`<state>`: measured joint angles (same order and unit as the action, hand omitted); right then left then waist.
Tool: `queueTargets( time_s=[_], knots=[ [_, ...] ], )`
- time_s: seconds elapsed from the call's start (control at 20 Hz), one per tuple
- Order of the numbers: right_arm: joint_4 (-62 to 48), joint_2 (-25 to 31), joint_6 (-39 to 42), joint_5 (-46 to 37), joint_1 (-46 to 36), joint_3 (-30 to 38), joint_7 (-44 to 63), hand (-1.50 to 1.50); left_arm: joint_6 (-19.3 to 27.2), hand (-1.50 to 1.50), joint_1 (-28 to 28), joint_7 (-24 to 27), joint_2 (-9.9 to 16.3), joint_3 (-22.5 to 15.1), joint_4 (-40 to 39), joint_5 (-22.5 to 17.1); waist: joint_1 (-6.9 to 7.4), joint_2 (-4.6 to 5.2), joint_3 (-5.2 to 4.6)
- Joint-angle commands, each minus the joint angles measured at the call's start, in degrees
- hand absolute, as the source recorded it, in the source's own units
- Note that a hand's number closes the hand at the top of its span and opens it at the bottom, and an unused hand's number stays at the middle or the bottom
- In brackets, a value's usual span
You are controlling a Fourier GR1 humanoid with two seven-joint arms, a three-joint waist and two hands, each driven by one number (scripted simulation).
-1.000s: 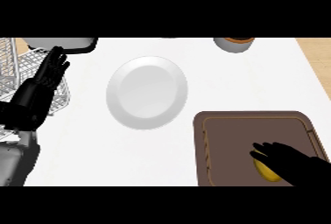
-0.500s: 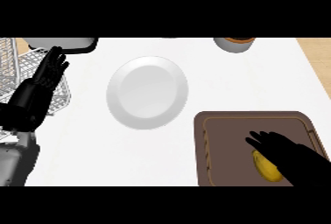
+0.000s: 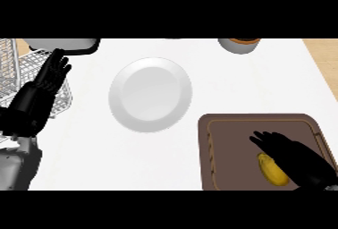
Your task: Pick the lemon from the tray and place it in the plate
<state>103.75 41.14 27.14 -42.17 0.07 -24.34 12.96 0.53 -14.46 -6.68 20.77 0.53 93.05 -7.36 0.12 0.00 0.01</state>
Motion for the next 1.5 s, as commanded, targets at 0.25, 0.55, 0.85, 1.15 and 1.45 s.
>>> queueTargets(
  time_s=[0.25,0.55,0.85,1.15,1.45],
  knots=[
    [-16.56,-7.06,-2.45,-8.56,-4.69,-0.34,-6.44,-1.5,-2.69,0.0,-3.02,1.37,-1.05,2.82,-4.8,0.97,0.12,0.1,0.01],
    [-13.78,-9.14,-3.81,-15.48,-0.33,-1.45,-4.46,-1.5,-2.71,0.0,-0.7,-1.63,-2.83,2.99,1.14,1.59,-0.09,-0.03,0.0],
    [-19.32,-11.96,-16.39,-15.2,-5.16,1.75,-15.32,1.5,-2.98,0.0,-1.24,-0.25,-3.17,2.92,-0.94,2.71,0.07,0.05,0.03],
    [-24.37,-13.58,-22.23,-16.76,-12.91,5.48,-19.51,1.5,-4.63,0.0,-1.09,-1.7,-2.15,4.08,1.38,1.28,1.14,0.19,0.06],
    [-39.73,-7.43,-19.74,-11.31,-31.52,15.79,-27.29,1.5,-5.42,0.0,-5.59,0.39,-4.42,0.85,-0.67,1.63,8.1,3.41,0.43]
  ],
)
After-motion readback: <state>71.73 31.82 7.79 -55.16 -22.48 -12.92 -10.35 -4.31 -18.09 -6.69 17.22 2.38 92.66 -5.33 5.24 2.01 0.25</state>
